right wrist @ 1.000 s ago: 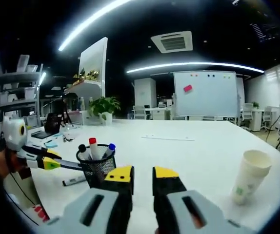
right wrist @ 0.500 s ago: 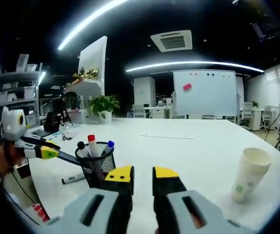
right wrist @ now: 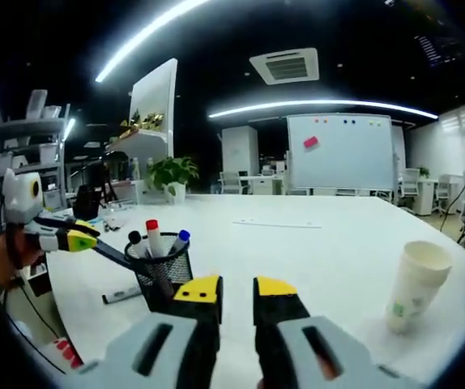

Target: Place the scattered laser pointers and whiteboard markers into the pen holder and stack the scattered paper cups together

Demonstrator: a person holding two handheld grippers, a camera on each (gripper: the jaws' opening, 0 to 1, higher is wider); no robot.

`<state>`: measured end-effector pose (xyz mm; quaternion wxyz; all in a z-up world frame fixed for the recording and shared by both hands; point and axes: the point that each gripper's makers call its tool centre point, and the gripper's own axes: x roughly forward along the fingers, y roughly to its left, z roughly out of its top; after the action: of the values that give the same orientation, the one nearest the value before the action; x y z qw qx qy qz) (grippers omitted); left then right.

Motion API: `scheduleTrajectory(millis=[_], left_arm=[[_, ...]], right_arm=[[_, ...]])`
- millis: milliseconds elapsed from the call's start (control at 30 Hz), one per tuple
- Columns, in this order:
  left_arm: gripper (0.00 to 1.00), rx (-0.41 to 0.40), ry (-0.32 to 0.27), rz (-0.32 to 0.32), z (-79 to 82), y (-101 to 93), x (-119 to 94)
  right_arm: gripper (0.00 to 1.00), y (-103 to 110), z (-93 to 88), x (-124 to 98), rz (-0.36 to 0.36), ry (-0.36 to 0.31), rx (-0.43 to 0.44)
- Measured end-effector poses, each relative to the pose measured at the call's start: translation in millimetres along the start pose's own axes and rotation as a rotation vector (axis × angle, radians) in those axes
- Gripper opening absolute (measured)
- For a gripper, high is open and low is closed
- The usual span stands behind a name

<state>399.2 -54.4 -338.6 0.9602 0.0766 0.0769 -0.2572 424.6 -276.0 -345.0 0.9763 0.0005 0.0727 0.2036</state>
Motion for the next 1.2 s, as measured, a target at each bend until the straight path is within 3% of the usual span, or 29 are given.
scheduleTrajectory(millis=[633, 1200], left_arm=[[0.18, 0.0, -0.024, 0.007, 16.7, 5.1, -4.2], [0.18, -0.013, -0.026, 0.023, 18.6, 10.4, -7.0]], right_arm=[[0.16, 5.6, -5.2, -3.3, 0.003, 0.009, 0.005], [0.16, 8.7, -4.9, -2.3, 0.008, 0.008, 0.006]])
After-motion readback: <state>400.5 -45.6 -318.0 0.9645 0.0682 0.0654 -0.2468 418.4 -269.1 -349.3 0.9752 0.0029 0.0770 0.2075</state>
